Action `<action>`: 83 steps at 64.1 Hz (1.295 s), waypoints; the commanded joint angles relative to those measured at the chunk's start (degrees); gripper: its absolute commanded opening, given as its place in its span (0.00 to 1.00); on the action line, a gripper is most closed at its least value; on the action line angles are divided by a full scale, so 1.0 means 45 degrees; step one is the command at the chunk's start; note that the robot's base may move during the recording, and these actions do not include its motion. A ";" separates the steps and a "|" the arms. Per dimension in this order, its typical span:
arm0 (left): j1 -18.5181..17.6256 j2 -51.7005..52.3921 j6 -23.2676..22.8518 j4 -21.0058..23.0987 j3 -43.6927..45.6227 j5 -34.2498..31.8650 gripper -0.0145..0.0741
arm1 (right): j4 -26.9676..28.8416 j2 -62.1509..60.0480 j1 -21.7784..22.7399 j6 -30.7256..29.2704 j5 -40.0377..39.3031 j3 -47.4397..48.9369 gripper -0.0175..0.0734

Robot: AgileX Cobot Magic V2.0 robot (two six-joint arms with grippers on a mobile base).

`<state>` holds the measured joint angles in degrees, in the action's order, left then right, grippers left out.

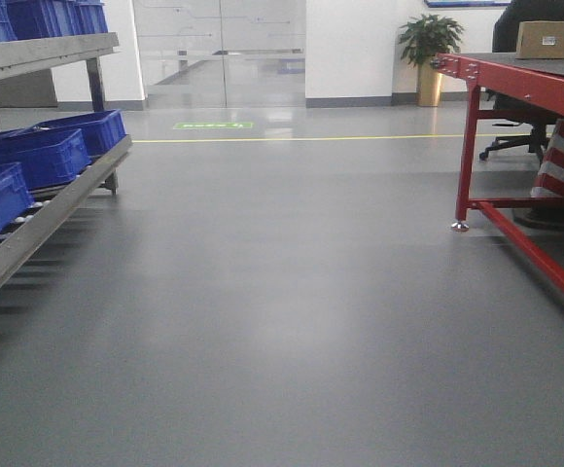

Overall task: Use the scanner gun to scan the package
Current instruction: 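Drive the base forward along the floor toward the red-framed table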

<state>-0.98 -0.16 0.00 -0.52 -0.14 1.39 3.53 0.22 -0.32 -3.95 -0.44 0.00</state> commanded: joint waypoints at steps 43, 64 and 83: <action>-0.0058 0.0035 -0.0079 -0.0042 0.0031 -0.0169 0.04 | 0.0009 -0.0049 -0.0068 0.0038 -0.0282 0.0000 0.01; -0.0058 0.0035 -0.0079 -0.0042 0.0031 -0.0169 0.04 | 0.0009 -0.0049 -0.0068 0.0038 -0.0282 0.0000 0.01; -0.0058 0.0035 -0.0079 -0.0042 0.0031 -0.0169 0.04 | 0.0009 -0.0049 -0.0068 0.0038 -0.0282 0.0000 0.01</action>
<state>-0.98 -0.16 0.00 -0.52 -0.14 1.39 3.53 0.22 -0.32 -3.95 -0.44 0.00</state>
